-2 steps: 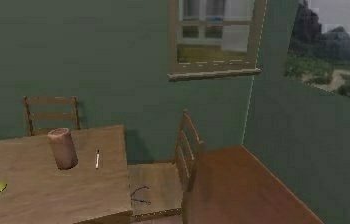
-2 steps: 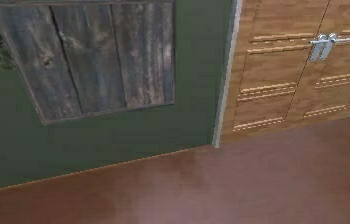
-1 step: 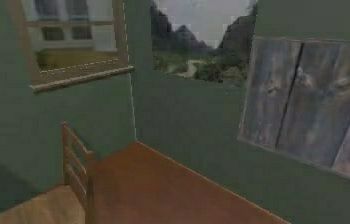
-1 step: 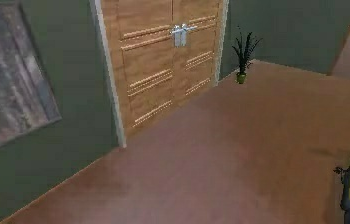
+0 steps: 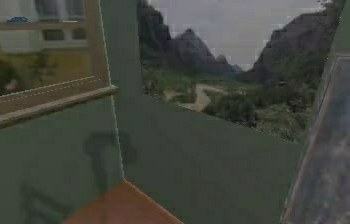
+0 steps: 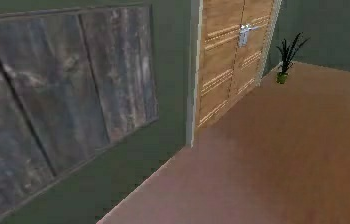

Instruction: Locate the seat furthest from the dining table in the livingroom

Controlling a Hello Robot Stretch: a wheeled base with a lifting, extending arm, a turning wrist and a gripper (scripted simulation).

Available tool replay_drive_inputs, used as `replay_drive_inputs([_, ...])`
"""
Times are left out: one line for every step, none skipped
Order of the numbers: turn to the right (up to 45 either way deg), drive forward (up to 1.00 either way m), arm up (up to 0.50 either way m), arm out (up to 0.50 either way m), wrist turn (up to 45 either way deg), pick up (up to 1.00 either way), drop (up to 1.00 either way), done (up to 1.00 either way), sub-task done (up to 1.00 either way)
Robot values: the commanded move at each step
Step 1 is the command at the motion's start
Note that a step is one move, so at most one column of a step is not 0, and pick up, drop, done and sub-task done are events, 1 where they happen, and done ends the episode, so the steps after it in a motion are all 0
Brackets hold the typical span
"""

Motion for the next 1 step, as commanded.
replay_drive_inputs([-30.0, 0.0, 0.0, 0.0, 0.0, 0.0, 0.0, 0.0, 0.0])
